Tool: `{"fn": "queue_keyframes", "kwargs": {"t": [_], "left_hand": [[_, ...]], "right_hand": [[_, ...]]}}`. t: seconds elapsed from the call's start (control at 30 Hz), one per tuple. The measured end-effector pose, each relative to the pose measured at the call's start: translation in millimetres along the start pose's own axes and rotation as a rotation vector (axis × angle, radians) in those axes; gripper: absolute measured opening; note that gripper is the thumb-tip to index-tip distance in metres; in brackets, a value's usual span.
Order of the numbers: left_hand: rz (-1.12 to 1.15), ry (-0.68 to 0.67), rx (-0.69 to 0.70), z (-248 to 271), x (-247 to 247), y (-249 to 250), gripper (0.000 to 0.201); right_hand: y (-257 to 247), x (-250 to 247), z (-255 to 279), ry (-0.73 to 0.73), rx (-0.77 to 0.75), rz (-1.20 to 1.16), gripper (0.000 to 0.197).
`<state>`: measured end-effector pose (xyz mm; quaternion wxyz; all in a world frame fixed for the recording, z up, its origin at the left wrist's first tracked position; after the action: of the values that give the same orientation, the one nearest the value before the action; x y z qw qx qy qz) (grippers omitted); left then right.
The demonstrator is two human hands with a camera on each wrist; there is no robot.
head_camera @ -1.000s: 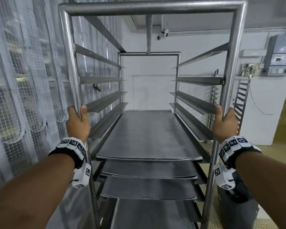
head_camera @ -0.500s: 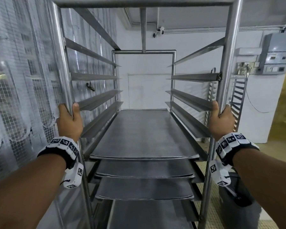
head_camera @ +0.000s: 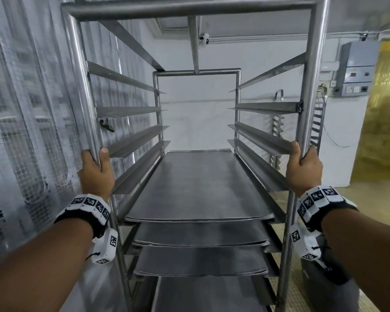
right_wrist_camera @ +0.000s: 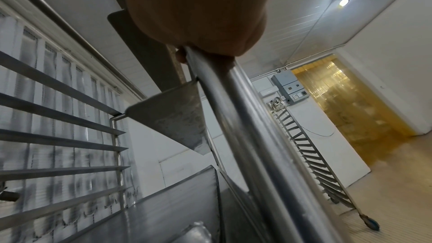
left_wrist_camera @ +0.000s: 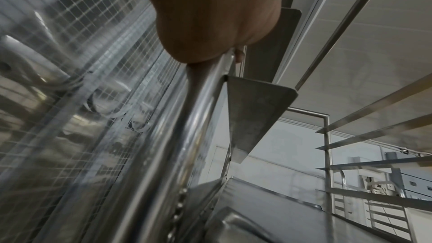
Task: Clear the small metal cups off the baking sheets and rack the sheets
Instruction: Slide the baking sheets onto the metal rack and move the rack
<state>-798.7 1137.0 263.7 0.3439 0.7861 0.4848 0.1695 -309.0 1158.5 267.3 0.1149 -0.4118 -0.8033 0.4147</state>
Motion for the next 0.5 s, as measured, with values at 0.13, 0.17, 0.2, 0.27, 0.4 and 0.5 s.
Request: {"fn": "queue_keyframes", "kwargs": {"t": [0.13, 0.17, 0.2, 0.27, 0.4, 0.5], "left_hand": [[0.02, -0.019, -0.015, -11, 24, -6, 0.045], [0.02, -0.023, -0.027, -13, 30, -8, 0.045], [0.019, -0.027, -0.037, -14, 36, -8, 0.045], [0.018, -0.027, -0.036, -14, 49, -10, 0.048], [0.009, -0.011, -0.018, -12, 72, -8, 0.051], [-0.027, 0.015, -0.029, -5, 89, -1, 0.052]], "right_hand": [[9, 21, -13, 0.023, -0.03, 0.017, 0.054], [12, 25, -18, 0.025, -0.029, 0.022, 0.055], [16, 29, -23, 0.025, -0.024, 0.019, 0.057], [26, 36, -34, 0.028, -0.019, 0.011, 0.058], [43, 48, -59, 0.034, -0.018, 0.01, 0.057], [55, 55, -79, 0.025, -0.041, 0.013, 0.055]]}}
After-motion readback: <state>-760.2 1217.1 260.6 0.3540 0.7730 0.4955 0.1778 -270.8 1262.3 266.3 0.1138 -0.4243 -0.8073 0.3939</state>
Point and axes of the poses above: each hand's wrist, its own z-axis away from the middle knuckle, its own x-axis out of the palm, y = z × x, the point moved 2 cm from there along -z, towards the middle knuckle, and after that the axes turned 1 degree about -x, right-handed, at the moved point
